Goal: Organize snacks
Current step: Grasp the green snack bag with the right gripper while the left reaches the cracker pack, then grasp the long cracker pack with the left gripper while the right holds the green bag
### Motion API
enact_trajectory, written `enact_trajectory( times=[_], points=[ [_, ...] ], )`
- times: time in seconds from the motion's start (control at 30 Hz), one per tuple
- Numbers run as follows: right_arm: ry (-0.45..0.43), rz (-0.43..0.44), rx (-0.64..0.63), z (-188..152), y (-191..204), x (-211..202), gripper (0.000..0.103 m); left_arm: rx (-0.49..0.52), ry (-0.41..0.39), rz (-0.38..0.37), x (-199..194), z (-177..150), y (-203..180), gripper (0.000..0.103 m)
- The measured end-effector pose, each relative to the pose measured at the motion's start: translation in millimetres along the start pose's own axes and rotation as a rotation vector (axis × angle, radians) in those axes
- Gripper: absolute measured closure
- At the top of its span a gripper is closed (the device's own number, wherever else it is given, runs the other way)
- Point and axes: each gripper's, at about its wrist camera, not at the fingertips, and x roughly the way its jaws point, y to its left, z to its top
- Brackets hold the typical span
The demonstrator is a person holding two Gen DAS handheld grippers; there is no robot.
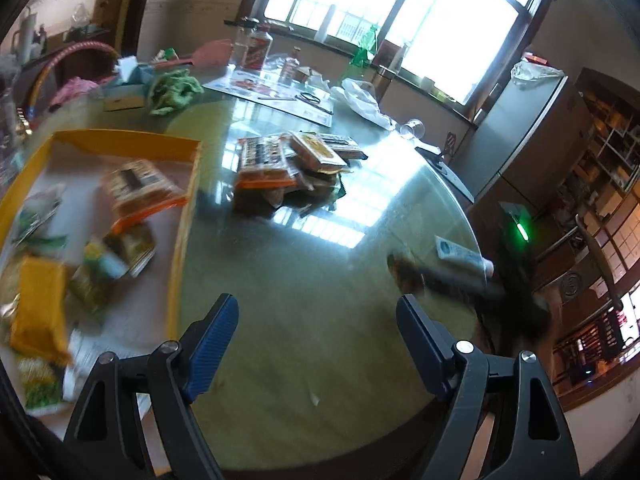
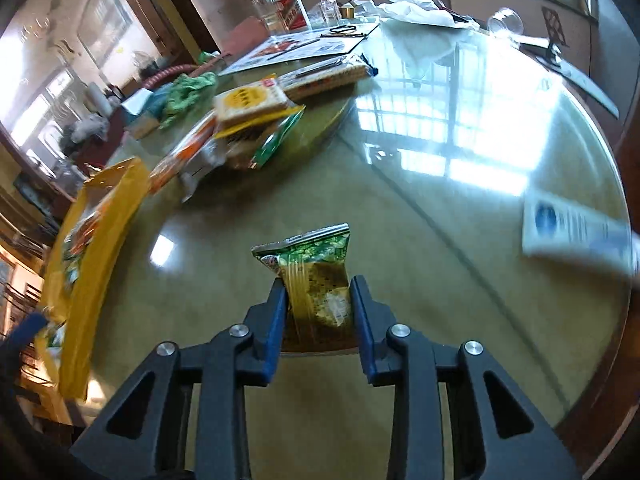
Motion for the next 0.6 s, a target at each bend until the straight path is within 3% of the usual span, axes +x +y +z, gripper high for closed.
enact_trajectory(
  times=[0.13, 0.27, 0.47, 0.6],
  points=[
    [-0.021, 0.055, 0.000, -26.0, 5.2, -12.0, 0.070, -0.022, 0.090, -0.011, 33.6, 35.7, 11.7, 0.022],
    [-0.032, 0.032, -0.078, -39.0, 23.0, -15.5, 0.070, -0.006, 0.146, 0.026, 65.5, 65.2, 17.9, 0.022],
    [-0.055, 0.044, -0.090, -41.6, 24.1, -15.0, 0.070, -0.084, 0.223, -0.009, 120.8, 110.4, 38.2, 0.022],
    [-0.062, 0.068, -0.073, -42.5, 20.8, -15.1, 0.070, -0.088, 0.252, 0.016, 153.1, 135.2, 46.5, 0.022]
  ],
)
